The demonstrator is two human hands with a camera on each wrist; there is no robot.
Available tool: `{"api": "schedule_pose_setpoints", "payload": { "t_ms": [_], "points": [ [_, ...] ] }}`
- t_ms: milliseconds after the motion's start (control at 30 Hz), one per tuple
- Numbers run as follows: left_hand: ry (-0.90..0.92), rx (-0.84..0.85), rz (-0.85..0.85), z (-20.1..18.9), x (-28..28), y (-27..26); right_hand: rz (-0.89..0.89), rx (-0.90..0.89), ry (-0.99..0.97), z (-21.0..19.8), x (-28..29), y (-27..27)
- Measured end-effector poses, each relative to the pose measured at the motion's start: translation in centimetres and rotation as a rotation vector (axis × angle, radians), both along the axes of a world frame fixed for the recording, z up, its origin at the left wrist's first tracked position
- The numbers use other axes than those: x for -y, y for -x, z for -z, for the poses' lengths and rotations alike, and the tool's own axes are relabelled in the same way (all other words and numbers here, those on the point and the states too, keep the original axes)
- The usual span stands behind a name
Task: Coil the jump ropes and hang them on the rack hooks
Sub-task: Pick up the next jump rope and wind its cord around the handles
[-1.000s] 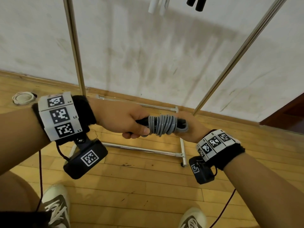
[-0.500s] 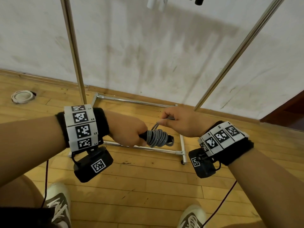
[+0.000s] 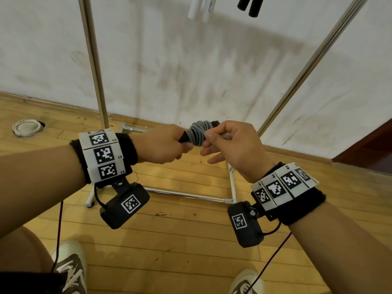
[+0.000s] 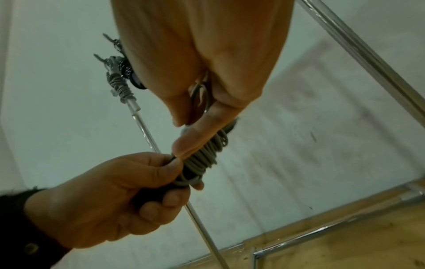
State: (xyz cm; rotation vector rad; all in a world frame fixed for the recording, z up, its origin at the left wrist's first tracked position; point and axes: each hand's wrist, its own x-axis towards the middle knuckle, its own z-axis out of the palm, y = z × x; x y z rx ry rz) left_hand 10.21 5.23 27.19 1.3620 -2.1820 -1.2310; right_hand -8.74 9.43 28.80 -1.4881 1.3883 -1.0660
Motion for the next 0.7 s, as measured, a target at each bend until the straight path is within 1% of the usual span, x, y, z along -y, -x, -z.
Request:
{"api": "schedule_pose_setpoints", "payload": {
  "t_ms": [100,233,367,533,700],
  "points": [
    [-0.019,-0.095,-0.071,-0.2,-0.3,0.2,0.017,0.107,0.008,-0.2,-0.1,0.1],
    [-0.002,-0.162,-0.096,-0.2,-0.6,0.4,0.083,0.180,-0.049,-0.7,-0.1,0.4],
    [-0.030,-0.210,-0.065,-0.2,-0.9,0.2,0.101,0.276,-0.122,-1.0,-0.1,0.8],
    [-0.085,-0.248,-0.023,0.0,-1.3,0.4,0.164,0.402,-0.149,-0.8,0.0,1.4],
    [-0.166,-0.290,0.045,0.1,-1.4,0.1,0.122,0.521,-0.200,-0.5,0.2,1.6]
  ]
}}
